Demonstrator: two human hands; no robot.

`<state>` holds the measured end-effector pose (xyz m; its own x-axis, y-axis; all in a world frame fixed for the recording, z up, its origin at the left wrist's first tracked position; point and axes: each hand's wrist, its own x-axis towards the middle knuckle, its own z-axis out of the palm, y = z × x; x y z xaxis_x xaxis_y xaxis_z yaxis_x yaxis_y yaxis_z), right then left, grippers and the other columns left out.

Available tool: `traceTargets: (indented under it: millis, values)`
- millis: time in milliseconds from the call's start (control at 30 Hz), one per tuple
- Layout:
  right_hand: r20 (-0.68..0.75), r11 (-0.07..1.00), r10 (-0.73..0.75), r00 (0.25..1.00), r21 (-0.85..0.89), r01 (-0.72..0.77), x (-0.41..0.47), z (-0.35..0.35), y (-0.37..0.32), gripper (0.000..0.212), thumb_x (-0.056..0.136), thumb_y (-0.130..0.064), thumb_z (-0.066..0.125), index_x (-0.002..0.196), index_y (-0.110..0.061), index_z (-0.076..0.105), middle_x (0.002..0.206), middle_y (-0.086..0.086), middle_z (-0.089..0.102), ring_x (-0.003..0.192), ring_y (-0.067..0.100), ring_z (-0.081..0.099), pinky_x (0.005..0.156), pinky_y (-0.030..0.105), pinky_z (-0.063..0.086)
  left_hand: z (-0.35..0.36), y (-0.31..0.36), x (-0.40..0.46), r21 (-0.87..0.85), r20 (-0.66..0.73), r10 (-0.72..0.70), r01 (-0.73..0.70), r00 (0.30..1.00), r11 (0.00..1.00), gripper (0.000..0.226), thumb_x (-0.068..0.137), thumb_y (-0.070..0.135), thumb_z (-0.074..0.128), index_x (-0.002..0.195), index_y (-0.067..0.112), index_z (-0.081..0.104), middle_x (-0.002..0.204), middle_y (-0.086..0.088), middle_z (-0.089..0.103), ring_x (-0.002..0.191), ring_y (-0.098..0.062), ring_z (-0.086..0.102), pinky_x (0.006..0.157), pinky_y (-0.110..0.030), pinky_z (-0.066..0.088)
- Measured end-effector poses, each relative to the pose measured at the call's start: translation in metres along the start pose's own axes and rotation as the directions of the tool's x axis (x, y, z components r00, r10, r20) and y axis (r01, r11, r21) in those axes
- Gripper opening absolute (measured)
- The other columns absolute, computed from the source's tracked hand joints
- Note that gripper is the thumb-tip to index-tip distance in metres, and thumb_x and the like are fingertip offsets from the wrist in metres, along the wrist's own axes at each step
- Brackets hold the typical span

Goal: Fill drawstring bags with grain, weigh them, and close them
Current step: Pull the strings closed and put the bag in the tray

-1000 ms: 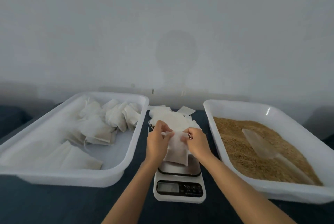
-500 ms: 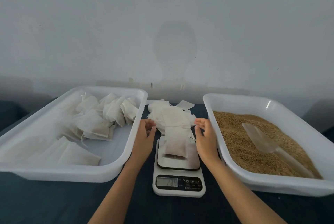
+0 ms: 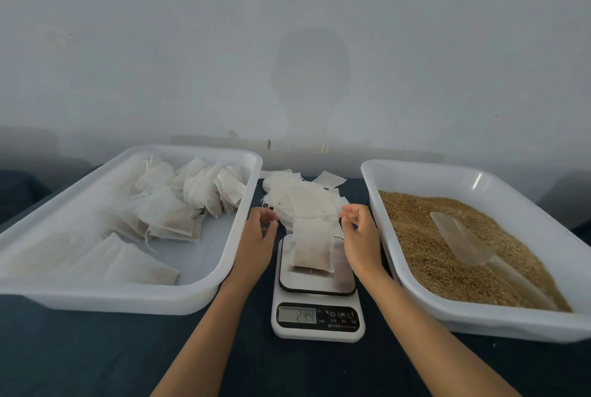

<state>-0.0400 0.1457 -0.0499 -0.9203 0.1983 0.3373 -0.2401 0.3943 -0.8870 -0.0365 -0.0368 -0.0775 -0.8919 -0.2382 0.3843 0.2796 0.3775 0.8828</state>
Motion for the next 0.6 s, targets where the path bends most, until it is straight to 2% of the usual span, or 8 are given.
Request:
traceTargets:
  millis: [133, 233, 300, 367, 433, 600]
  values:
    - [0.091, 0.993, 0.052, 0.994, -0.106, -0.042, 0.002, 0.003, -0.001, 0.018, 0.096, -0.013, 0.048, 0.114, -0.011, 0.053, 0.109, 0.004, 0.063, 0.102, 0.018, 0.057, 0.092, 0.038, 0.045, 0.006, 0.011, 0.003, 0.047, 0.099, 0.013, -0.018, 0.995, 0.999, 0.012, 0.095, 0.007, 0.049, 0.106, 0.008, 0.054, 0.105, -0.001, 0.064, 0.094, -0.013, 0.059, 0.081, -0.019, 0.044]
    - [0.157, 0.989, 0.053, 0.986, -0.148, -0.03, 0.002, 0.005, -0.004, 0.018, 0.095, -0.016, 0.054, 0.112, -0.01, 0.055, 0.108, 0.004, 0.063, 0.102, 0.019, 0.059, 0.095, 0.043, 0.044, 0.014, 0.021, 0.008, 0.125, 0.216, -0.014, -0.013, 0.976, 0.992, 0.019, 0.098, 0.014, 0.044, 0.114, 0.007, 0.052, 0.114, -0.004, 0.063, 0.089, -0.015, 0.058, 0.073, -0.02, 0.044]
    - [0.161, 0.99, 0.042, 0.986, -0.137, -0.019, 0.0, 0.006, -0.007, 0.018, 0.091, -0.015, 0.06, 0.108, -0.01, 0.058, 0.105, 0.003, 0.064, 0.099, 0.018, 0.06, 0.093, 0.041, 0.046, 0.019, 0.026, 0.01, 0.18, 0.29, -0.056, 0.003, 0.955, 0.984, 0.023, 0.099, 0.019, 0.044, 0.118, 0.01, 0.051, 0.119, -0.004, 0.06, 0.095, -0.02, 0.058, 0.072, -0.021, 0.043]
    - [0.161, 0.99, 0.028, 0.987, -0.138, -0.005, -0.003, 0.005, -0.009, 0.018, 0.087, -0.012, 0.064, 0.104, -0.01, 0.06, 0.102, 0.0, 0.064, 0.097, 0.015, 0.06, 0.092, 0.038, 0.047, 0.022, 0.029, 0.01, 0.279, 0.33, -0.09, -0.005, 0.94, 0.96, 0.027, 0.097, 0.026, 0.049, 0.121, 0.014, 0.05, 0.119, -0.006, 0.057, 0.107, -0.02, 0.053, 0.084, -0.027, 0.042]
    - [0.161, 0.99, 0.008, 0.987, -0.141, 0.015, -0.007, 0.003, -0.011, 0.016, 0.085, -0.009, 0.067, 0.1, -0.011, 0.062, 0.097, -0.002, 0.065, 0.092, 0.013, 0.06, 0.089, 0.036, 0.048, 0.022, 0.032, 0.007, 0.337, 0.316, -0.091, -0.022, 0.944, 0.941, 0.031, 0.093, 0.029, 0.057, 0.12, 0.016, 0.05, 0.115, -0.004, 0.057, 0.107, -0.019, 0.053, 0.09, -0.031, 0.044]
    - [0.178, 0.993, -0.052, 0.983, -0.098, 0.07, -0.023, -0.008, -0.02, 0.016, 0.082, -0.004, 0.068, 0.092, -0.015, 0.062, 0.091, -0.006, 0.066, 0.085, 0.008, 0.062, 0.079, 0.029, 0.051, 0.01, 0.05, -0.014, 0.359, 0.301, -0.014, -0.1, 0.954, 0.928, 0.027, 0.088, 0.025, 0.064, 0.11, 0.015, 0.053, 0.099, -0.003, 0.064, 0.093, -0.018, 0.058, 0.079, -0.03, 0.045]
